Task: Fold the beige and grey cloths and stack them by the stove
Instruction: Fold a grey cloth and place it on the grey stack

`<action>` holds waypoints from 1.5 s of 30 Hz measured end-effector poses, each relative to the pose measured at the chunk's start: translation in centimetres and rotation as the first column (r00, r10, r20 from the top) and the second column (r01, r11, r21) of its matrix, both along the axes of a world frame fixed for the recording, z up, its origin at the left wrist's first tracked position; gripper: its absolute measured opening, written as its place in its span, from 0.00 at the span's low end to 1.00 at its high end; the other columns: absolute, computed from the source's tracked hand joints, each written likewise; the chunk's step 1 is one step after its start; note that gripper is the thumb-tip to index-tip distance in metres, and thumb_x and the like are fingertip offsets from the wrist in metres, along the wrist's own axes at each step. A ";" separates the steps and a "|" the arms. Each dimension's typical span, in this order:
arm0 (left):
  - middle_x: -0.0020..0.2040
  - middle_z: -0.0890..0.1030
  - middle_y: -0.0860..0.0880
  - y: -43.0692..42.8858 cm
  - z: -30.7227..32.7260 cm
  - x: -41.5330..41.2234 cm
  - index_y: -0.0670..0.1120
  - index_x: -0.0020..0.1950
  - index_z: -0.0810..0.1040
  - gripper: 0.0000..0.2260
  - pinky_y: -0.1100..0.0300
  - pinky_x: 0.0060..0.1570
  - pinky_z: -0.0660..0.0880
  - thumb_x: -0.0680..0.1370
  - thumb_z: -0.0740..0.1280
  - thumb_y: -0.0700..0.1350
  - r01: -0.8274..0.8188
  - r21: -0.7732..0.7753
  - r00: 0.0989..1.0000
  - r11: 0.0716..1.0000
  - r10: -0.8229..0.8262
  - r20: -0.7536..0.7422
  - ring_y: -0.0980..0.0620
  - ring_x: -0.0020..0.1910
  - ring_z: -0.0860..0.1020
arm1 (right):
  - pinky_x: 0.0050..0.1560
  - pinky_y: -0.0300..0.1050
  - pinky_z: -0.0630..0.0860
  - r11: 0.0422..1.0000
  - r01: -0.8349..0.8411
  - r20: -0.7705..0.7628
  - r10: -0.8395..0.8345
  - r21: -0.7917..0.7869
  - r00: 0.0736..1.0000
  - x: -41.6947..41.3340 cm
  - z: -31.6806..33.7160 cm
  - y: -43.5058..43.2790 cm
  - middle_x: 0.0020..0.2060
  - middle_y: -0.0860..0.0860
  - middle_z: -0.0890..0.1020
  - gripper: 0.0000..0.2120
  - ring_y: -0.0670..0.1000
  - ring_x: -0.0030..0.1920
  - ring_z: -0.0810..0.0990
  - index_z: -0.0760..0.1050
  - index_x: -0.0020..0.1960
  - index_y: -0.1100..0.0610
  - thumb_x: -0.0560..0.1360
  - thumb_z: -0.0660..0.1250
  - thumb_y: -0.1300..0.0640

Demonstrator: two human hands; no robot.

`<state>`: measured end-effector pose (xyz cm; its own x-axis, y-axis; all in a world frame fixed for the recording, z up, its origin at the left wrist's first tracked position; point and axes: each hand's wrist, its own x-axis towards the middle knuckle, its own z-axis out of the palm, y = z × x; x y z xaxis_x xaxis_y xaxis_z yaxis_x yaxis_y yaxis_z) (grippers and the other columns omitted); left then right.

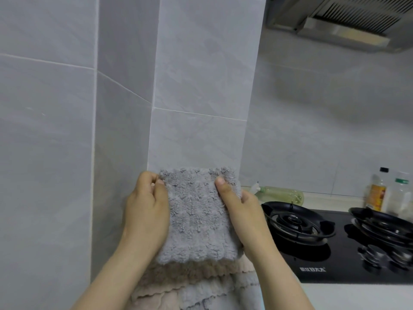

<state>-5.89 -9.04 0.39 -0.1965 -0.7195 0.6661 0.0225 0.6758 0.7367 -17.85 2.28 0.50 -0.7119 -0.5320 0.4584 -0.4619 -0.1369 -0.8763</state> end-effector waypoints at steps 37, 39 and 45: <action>0.45 0.75 0.62 23.5 22.5 -7.5 0.56 0.55 0.72 0.06 0.72 0.38 0.67 0.79 0.62 0.49 0.425 0.142 0.863 0.894 -0.447 0.235 0.57 0.37 0.76 | 0.31 0.29 0.68 0.923 0.369 0.039 -0.375 0.106 0.926 -4.2 22.7 27.5 0.32 0.40 0.80 0.06 0.38 0.32 0.76 0.78 0.43 0.51 0.78 0.65 0.53; 0.44 0.76 0.59 27.1 23.4 -8.0 0.57 0.56 0.71 0.07 0.69 0.36 0.67 0.79 0.62 0.49 0.440 0.138 0.850 0.887 -0.461 0.253 0.51 0.30 0.73 | 0.30 0.29 0.66 0.901 0.410 -0.018 -0.412 0.141 0.911 -4.7 23.5 31.3 0.30 0.39 0.78 0.07 0.38 0.31 0.74 0.77 0.41 0.50 0.78 0.65 0.52; 0.46 0.77 0.56 37.1 24.4 -11.7 0.56 0.56 0.72 0.08 0.62 0.32 0.66 0.78 0.64 0.48 0.509 0.160 0.814 0.846 -0.533 0.232 0.55 0.25 0.67 | 0.30 0.34 0.65 0.859 0.474 -0.030 -0.478 0.196 0.878 -7.3 24.7 41.8 0.30 0.43 0.76 0.10 0.41 0.29 0.70 0.75 0.40 0.54 0.78 0.64 0.52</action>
<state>-17.57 28.06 24.80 -0.7137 -0.5120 0.4781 0.1543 0.5509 0.8202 -25.14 44.09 25.20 -0.9082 -0.2024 0.3663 -0.4110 0.2668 -0.8717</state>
